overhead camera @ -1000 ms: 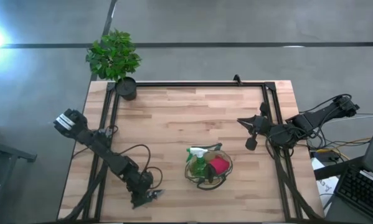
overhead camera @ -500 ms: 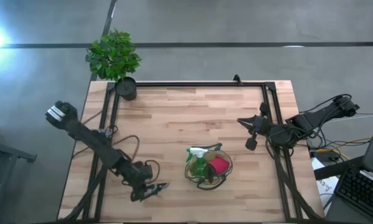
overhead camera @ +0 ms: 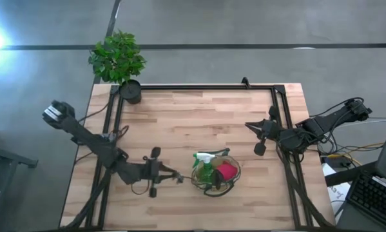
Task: Pick & Place Garden tools in Gardening bag
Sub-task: Put the green shear scissors into the gardening bag
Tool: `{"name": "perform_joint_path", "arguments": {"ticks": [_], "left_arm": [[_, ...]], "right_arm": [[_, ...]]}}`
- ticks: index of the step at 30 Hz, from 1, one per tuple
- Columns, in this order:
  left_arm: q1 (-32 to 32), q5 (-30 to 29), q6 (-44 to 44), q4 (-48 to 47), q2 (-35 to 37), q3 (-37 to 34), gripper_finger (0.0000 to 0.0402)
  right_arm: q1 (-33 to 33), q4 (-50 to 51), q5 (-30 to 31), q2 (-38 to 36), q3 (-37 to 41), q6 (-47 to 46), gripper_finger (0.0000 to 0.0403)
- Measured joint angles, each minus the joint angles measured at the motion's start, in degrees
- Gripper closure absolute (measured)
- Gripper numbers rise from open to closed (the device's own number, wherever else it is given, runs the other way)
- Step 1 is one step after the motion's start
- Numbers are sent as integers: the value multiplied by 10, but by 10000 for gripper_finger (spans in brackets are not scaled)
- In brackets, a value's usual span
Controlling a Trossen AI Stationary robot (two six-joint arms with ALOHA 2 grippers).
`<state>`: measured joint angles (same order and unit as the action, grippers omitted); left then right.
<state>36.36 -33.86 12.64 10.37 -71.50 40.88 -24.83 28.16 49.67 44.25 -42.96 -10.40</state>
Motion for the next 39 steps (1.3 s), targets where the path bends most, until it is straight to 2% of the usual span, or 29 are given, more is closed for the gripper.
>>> {"name": "perform_joint_path", "arguments": {"ticks": [5,7,10,14,18,22,27,34,36,39], "left_arm": [[-38,56,-122,180,-49,0,350],[-50,107,-154,249,-72,0,350],[-68,215,-165,331,-109,0,350],[-92,328,-184,380,-145,10,350],[-133,345,-196,383,-155,33,350],[-174,275,-175,374,-156,55,350],[-201,116,-149,352,-155,90,350],[-214,-90,-135,221,-155,175,350],[-218,-124,-140,190,-155,197,350],[-225,-144,-145,167,-155,214,350]], "right_arm": [[0,-3,0,0,0,1,385],[0,-3,0,0,0,1,385],[0,-6,0,0,0,1,385],[0,-23,-2,1,0,1,385],[0,-69,-4,1,0,14,385],[0,-97,-7,1,-7,40,385],[0,-141,-7,4,-8,51,385],[1,-239,-47,54,-8,65,385],[1,-279,-48,72,-9,80,385],[2,-293,-49,95,-25,94,383]]}}
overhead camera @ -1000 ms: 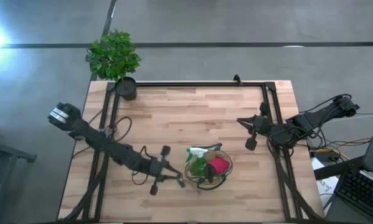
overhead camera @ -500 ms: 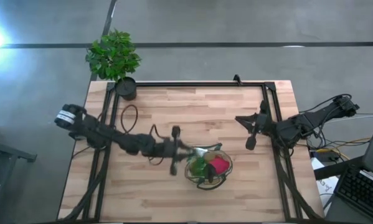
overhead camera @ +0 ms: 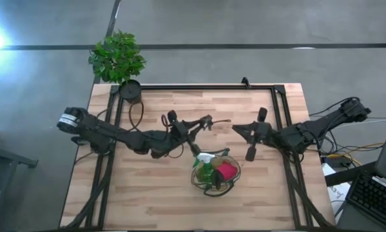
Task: Pick & Place Garden tools in Gardening bag
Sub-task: Put the green shear scissors into the gardening bag
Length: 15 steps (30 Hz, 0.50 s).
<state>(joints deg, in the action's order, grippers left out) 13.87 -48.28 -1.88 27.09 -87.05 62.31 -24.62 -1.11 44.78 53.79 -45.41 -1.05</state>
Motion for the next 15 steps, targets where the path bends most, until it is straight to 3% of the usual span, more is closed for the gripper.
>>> {"name": "perform_joint_path", "arguments": {"ticks": [15], "left_arm": [[-24,8,18,3,-3,2,350]], "right_arm": [[26,5,2,122,-114,51,300]]}}
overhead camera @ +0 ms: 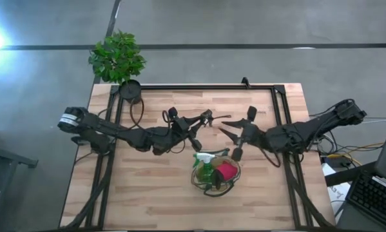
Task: Pick & Place Garden tools in Gardening bag
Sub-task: Put the green shear scissors into the gardening bag
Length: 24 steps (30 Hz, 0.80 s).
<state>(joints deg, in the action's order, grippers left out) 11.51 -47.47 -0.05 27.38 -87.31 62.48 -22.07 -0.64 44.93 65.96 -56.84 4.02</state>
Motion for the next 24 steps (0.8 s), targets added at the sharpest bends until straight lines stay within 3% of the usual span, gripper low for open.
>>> {"name": "perform_joint_path", "arguments": {"ticks": [8,14,19,24], "left_arm": [[0,3,0,-2,0,0,350],[0,6,0,-3,0,-1,350],[-1,7,0,-4,0,-2,350],[0,60,4,5,-1,-1,350]], "right_arm": [[36,2,-5,49,-39,-26,265],[55,3,-54,58,-48,-38,242],[65,0,-58,58,-43,-39,240],[78,0,-68,63,-42,-41,253]]}}
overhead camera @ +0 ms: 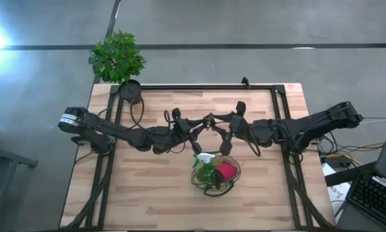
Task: Pick & Place Garden tools in Gardening bag
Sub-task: Put the green shear scissors into the gardening bag
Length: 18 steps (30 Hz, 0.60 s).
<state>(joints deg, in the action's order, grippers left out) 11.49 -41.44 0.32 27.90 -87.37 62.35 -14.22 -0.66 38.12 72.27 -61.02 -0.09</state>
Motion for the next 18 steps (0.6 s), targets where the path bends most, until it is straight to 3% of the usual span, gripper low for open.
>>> {"name": "perform_joint_path", "arguments": {"ticks": [7,13,18], "left_arm": [[0,0,-5,-2,0,0,350],[-2,-3,-7,-5,0,0,350],[-3,1,-12,-7,0,0,339]], "right_arm": [[7,2,-14,1,-2,5,276],[6,10,-22,-4,-2,13,362],[6,12,-25,-7,-4,28,366]]}}
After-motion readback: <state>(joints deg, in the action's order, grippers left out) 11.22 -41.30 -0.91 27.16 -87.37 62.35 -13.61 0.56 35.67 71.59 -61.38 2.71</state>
